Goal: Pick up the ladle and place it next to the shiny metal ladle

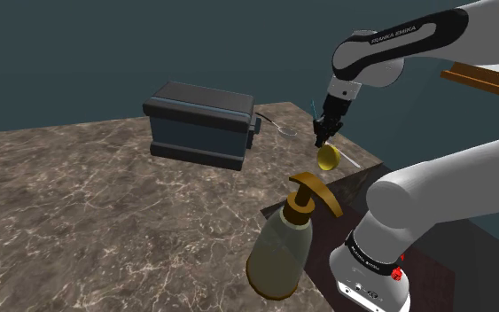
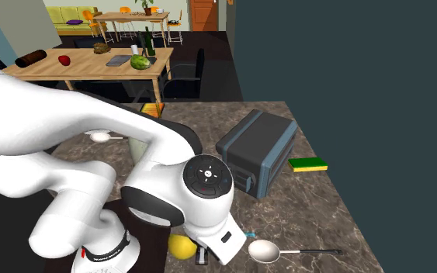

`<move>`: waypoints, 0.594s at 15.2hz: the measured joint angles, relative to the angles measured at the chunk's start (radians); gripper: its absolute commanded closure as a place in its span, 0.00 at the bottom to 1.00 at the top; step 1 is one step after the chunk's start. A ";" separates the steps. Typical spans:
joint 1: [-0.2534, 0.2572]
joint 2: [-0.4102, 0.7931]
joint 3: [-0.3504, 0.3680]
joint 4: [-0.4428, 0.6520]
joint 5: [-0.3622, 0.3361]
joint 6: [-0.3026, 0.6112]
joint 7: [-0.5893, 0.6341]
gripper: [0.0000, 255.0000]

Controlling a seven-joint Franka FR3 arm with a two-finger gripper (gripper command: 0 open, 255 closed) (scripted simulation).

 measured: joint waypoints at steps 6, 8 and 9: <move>0.003 0.044 -0.012 -0.044 0.003 0.107 -0.015 1.00; 0.003 0.056 -0.015 -0.063 0.004 0.153 -0.020 1.00; 0.003 0.073 -0.021 -0.063 0.004 0.165 -0.028 1.00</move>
